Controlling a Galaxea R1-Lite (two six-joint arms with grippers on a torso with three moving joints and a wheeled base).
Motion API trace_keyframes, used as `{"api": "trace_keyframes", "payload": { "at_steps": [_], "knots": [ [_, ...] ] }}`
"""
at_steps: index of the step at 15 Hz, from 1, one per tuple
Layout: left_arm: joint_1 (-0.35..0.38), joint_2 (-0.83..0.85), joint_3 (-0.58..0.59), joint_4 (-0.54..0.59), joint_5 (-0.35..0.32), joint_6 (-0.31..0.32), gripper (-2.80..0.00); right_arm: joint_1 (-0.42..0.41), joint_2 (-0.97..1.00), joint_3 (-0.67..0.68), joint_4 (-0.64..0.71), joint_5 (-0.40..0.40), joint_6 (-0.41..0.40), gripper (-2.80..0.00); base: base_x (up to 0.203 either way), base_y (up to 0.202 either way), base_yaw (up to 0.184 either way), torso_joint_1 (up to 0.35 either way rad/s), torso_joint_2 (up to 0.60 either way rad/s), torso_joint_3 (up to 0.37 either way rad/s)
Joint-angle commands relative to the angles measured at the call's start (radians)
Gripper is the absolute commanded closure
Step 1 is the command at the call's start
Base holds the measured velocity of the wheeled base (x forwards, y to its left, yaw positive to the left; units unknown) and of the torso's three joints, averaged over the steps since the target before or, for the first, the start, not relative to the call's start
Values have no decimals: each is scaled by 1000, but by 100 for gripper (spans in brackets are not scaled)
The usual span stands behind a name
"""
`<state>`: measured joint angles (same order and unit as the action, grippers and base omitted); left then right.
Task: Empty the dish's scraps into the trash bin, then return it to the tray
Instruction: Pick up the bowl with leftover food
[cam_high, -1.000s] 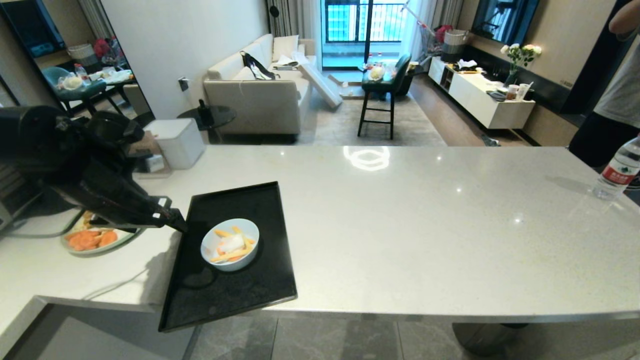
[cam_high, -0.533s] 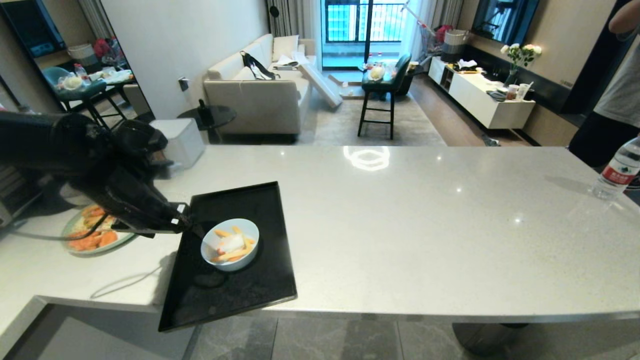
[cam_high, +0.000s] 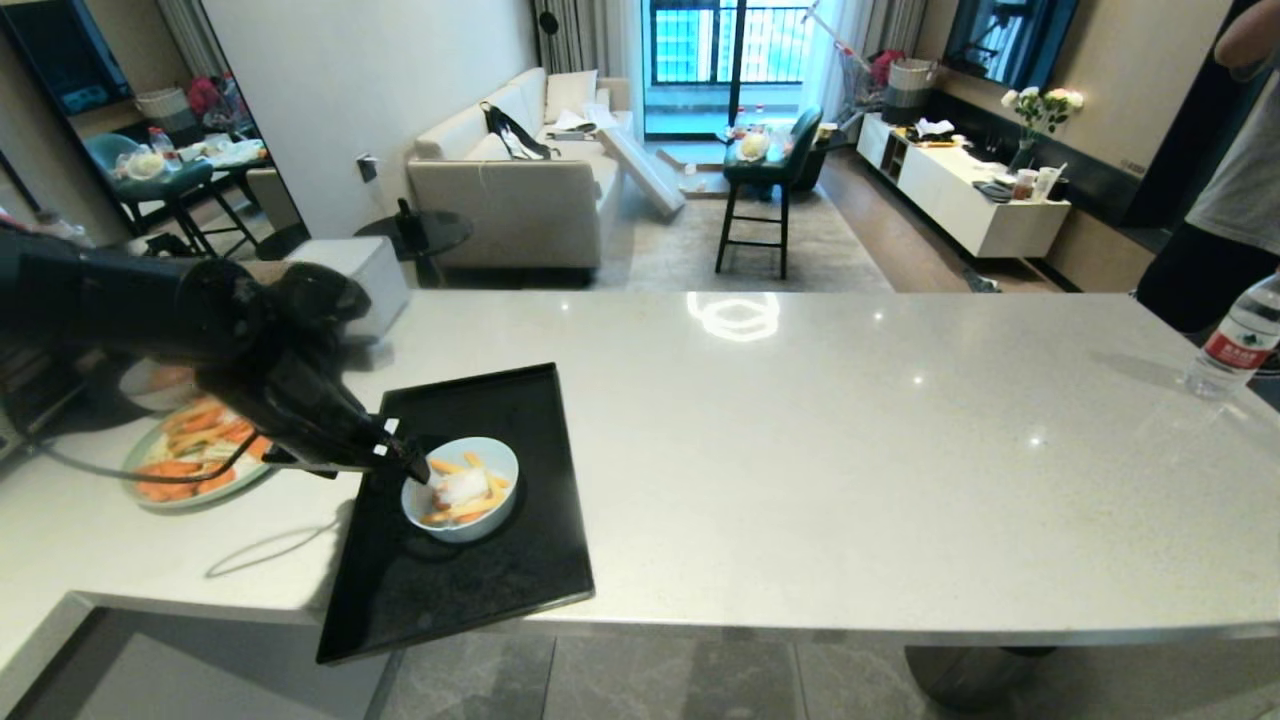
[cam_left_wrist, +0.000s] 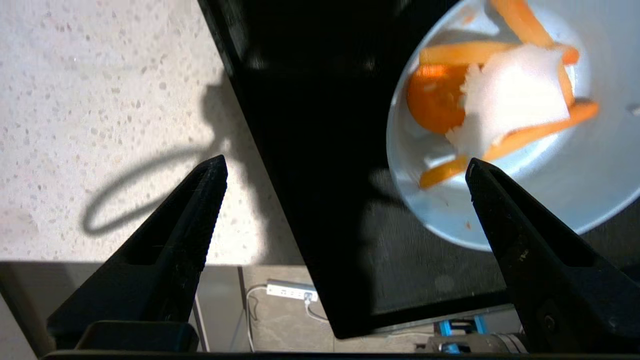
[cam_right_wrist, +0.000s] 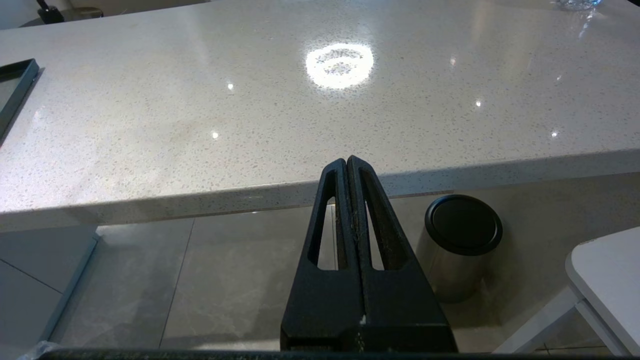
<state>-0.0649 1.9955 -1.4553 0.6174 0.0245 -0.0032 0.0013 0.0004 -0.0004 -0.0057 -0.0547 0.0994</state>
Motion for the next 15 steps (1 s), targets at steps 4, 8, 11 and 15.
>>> {"api": "trace_keyframes", "payload": {
  "at_steps": [4, 8, 11, 15],
  "knots": [
    [0, 61, 0, -31, 5, 2, -280, 0, 0, 0, 0, -1, 0, 0, 0, 0, 0, 0, 0, 0],
    [5, 77, 2, -51, 5, 3, -280, 0, 0, 0, 0, -1, 0, 0, 0, 0, 0, 0, 0, 0],
    [7, 90, 12, -117, 25, 5, -280, 0, 0, -1, 0, -1, 0, 0, 0, 0, 0, 0, 0, 0],
    [5, 97, 21, -122, 35, 6, -280, 0, 0, 0, 0, -1, 0, 0, 0, 0, 0, 0, 0, 0]
  ]
}}
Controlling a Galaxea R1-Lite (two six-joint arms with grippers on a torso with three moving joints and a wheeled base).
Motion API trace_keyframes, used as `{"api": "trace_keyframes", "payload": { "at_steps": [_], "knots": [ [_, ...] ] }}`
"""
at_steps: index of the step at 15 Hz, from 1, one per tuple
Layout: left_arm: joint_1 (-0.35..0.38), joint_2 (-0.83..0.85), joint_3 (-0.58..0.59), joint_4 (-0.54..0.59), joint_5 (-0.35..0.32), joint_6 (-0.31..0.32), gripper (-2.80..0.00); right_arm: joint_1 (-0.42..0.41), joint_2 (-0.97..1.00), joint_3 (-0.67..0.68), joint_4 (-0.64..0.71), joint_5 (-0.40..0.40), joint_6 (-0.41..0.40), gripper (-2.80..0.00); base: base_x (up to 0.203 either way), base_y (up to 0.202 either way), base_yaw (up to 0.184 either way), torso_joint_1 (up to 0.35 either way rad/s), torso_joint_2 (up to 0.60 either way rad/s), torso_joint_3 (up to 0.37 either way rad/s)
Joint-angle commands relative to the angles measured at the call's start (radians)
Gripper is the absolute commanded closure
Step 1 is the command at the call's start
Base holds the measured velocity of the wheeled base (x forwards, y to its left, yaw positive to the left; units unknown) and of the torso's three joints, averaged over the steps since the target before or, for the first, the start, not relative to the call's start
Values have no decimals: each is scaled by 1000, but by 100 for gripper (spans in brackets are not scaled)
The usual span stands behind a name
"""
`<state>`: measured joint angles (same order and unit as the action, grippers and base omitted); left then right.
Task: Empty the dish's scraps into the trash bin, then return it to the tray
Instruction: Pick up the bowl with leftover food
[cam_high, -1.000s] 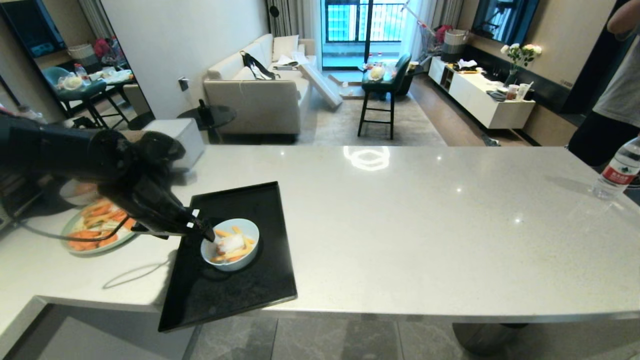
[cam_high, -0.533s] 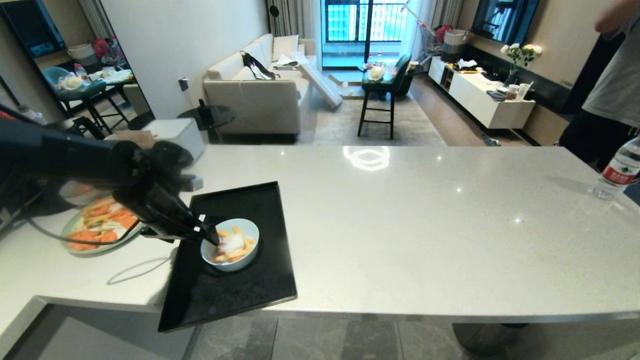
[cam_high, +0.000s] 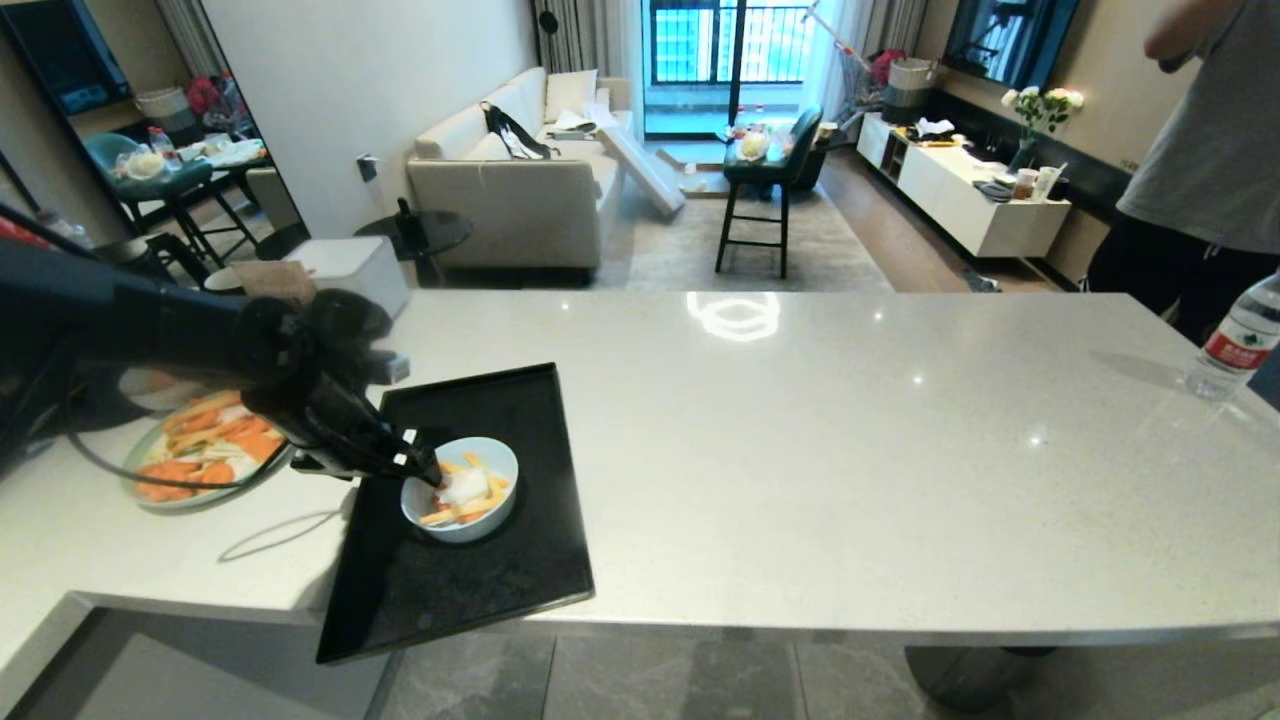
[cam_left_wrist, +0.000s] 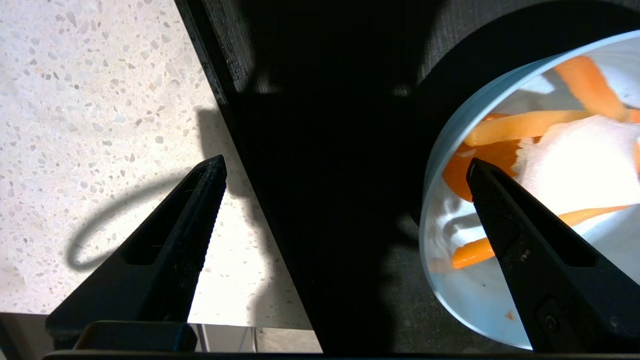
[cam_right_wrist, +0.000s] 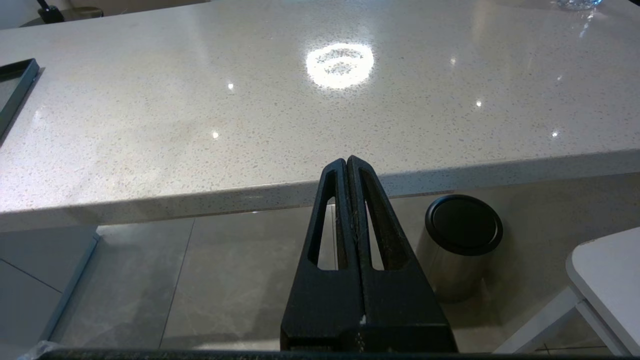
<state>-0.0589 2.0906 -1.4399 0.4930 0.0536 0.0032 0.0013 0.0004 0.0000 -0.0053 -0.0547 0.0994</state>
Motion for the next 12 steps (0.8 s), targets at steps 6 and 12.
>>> {"api": "trace_keyframes", "payload": {
  "at_steps": [6, 12],
  "knots": [
    [7, -11, 22, 2, 16, 3, -280, 0, 0, 0, -1, 0, 0, 0, 0, 0, 0, 0, 0, 0],
    [-14, -24, 44, 2, 9, 3, -280, 0, 0, 0, -1, 0, 0, 0, 0, 0, 0, 0, 0, 0]
  ]
}}
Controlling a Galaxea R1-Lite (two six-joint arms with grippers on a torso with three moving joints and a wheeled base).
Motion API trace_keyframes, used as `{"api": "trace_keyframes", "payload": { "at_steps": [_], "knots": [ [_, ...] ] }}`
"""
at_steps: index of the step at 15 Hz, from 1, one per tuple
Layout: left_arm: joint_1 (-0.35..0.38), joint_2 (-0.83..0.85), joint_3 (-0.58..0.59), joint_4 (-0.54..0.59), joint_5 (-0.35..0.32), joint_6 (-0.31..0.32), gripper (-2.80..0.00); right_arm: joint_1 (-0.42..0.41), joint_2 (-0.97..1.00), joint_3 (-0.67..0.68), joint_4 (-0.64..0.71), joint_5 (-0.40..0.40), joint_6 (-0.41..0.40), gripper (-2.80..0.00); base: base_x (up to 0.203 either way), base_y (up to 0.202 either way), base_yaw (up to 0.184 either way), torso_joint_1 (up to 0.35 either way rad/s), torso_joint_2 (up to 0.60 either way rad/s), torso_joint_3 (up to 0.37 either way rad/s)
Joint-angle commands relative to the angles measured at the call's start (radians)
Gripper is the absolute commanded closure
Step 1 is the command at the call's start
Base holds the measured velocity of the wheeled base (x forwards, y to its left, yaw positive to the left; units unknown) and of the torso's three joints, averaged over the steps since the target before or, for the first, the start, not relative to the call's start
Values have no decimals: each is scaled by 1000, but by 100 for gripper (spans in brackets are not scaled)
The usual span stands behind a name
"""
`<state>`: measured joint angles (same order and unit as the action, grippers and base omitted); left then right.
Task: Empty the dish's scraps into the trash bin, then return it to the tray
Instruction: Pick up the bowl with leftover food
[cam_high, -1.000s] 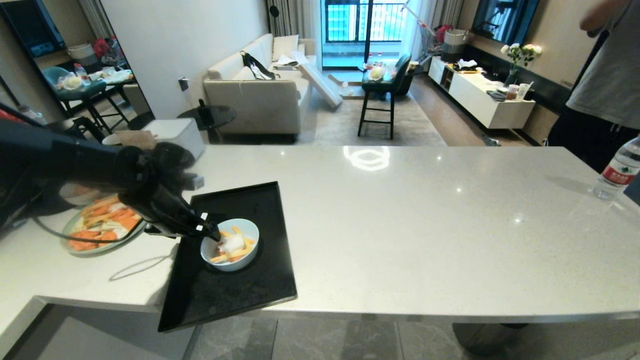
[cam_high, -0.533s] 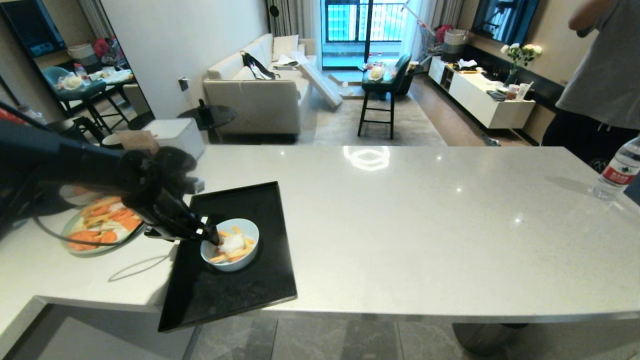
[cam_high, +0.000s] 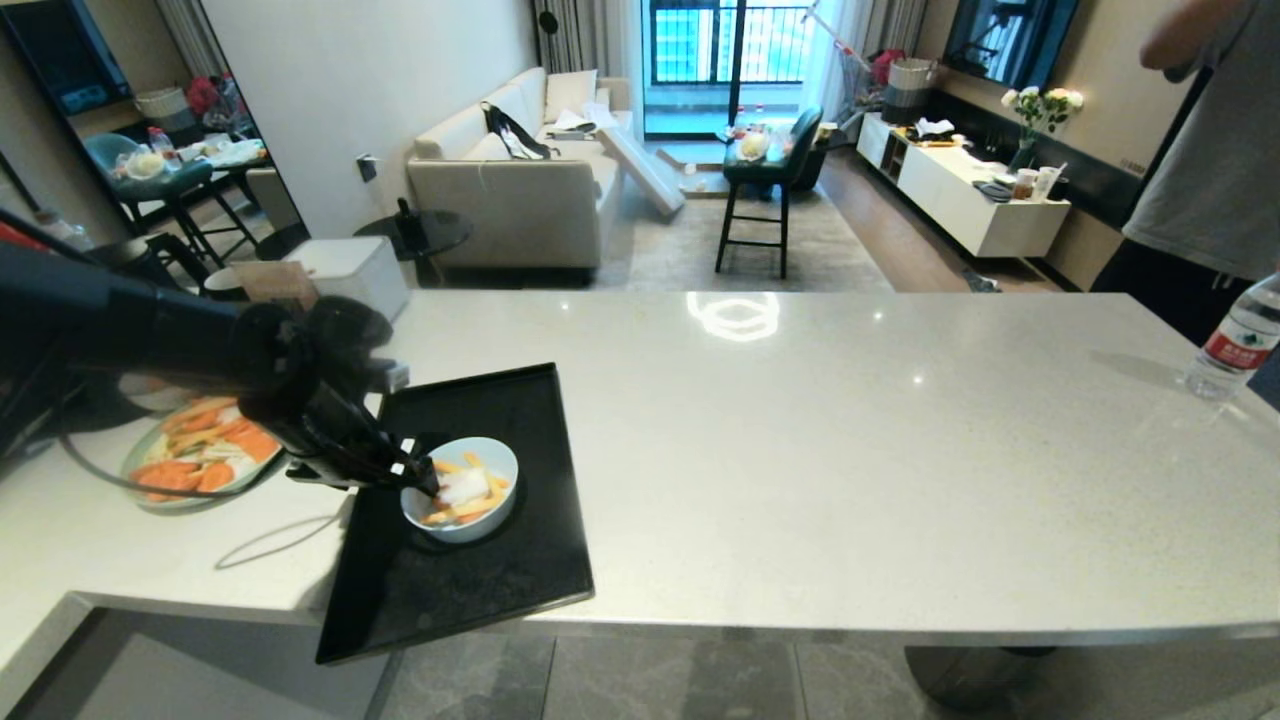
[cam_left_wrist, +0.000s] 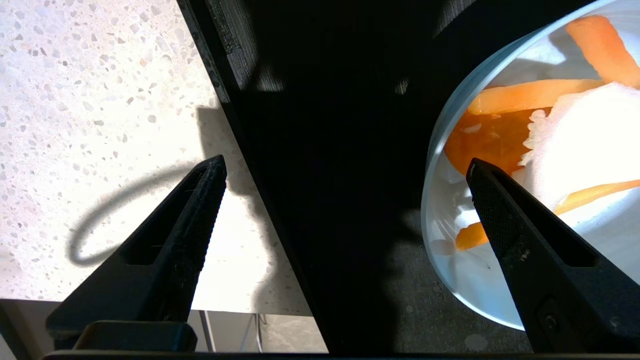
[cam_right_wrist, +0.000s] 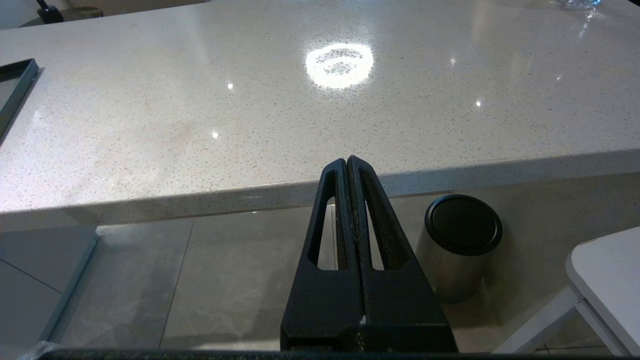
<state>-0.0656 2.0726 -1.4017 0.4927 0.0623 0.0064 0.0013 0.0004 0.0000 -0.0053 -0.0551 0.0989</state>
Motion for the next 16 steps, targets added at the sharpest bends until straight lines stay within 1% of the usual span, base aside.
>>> {"api": "trace_keyframes", "payload": {
  "at_steps": [1, 4, 6, 12, 13, 16],
  "knots": [
    [-11, -5, 13, 1, 1, 0, -280, 0, 1, 0, -1, 0, 1, 0, 0, 0, 0, 0, 0, 0],
    [-18, 0, 20, -5, 2, -1, -280, 0, 0, 0, -1, 0, 1, 0, 0, 0, 0, 0, 0, 0],
    [-19, 7, 21, -30, 1, 0, -280, 0, 0, 0, -1, 0, 1, 0, 0, 0, 0, 0, 0, 0],
    [-22, 9, 26, -33, 1, 0, -280, 0, 0, 0, -1, 0, 1, 0, 0, 0, 0, 0, 0, 0],
    [-22, 13, 29, -34, 1, 0, 0, 0, 0, 0, -1, 0, 1, 0, 0, 0, 0, 0, 0, 0],
    [-19, 18, 29, -34, 2, 0, 0, 0, 0, 0, -1, 0, 1, 0, 0, 0, 0, 0, 0, 0]
  ]
}}
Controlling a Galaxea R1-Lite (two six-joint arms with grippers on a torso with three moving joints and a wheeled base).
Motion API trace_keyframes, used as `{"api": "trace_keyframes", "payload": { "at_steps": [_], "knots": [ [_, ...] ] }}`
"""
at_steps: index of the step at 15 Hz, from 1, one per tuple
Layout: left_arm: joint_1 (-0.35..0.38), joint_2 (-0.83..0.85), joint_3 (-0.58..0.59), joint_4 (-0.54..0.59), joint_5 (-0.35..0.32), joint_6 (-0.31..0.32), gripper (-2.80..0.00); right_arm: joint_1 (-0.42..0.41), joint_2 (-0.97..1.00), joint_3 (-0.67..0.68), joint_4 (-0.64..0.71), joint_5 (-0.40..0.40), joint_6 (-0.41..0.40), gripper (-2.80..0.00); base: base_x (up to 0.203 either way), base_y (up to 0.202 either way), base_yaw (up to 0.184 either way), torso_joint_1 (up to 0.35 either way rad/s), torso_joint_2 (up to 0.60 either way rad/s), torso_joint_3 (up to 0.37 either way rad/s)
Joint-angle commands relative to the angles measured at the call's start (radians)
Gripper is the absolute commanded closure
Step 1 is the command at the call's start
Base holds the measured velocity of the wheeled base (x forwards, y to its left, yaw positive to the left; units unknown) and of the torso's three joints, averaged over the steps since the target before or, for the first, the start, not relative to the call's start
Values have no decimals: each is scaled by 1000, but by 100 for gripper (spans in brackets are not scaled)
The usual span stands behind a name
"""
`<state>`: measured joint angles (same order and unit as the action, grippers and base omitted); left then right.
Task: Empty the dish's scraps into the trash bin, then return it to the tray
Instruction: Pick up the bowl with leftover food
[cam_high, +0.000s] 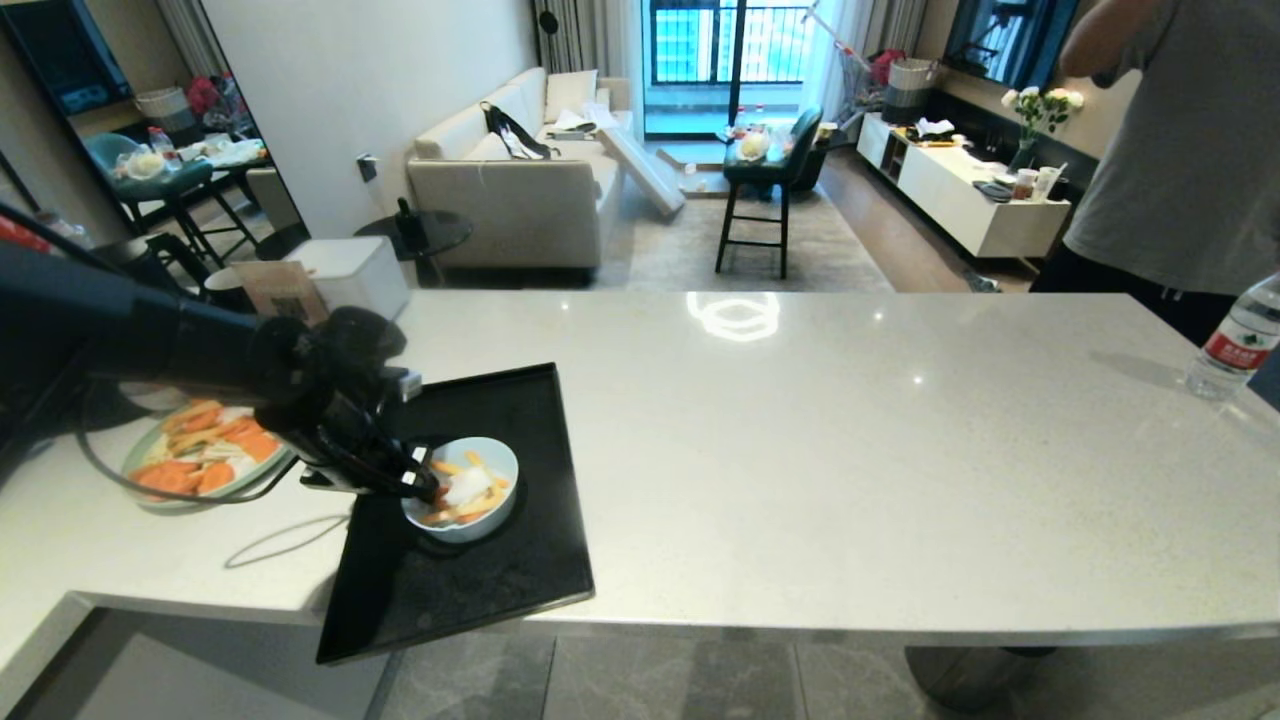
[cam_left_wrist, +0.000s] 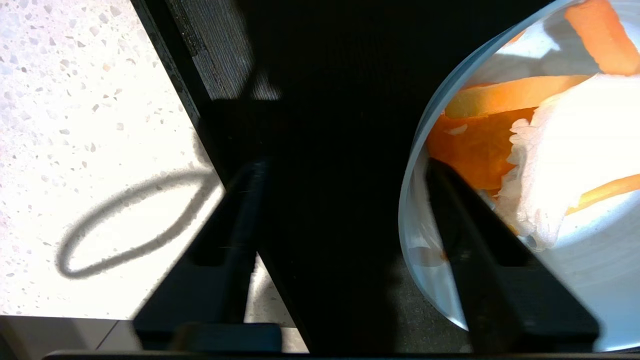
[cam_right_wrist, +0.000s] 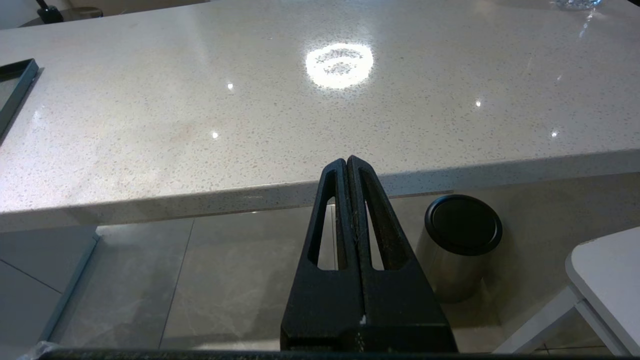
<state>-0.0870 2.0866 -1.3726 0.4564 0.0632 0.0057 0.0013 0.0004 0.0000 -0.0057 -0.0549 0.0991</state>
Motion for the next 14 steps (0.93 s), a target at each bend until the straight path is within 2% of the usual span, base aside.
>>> {"api": "trace_keyframes", "payload": {
  "at_steps": [1, 12, 14],
  "knots": [
    [5, 4, 0, 2, 3, 0, 0, 0, 0, 0, 0, 0, 1, 0, 0, 0, 0, 0, 0, 0],
    [8, 3, 7, 8, -4, -3, 0, 0, 0, 0, 0, 0, 1, 0, 0, 0, 0, 0, 0, 0],
    [4, 3, 7, 8, -28, -4, 0, 0, 0, 0, 0, 0, 1, 0, 0, 0, 0, 0, 0, 0]
  ]
}}
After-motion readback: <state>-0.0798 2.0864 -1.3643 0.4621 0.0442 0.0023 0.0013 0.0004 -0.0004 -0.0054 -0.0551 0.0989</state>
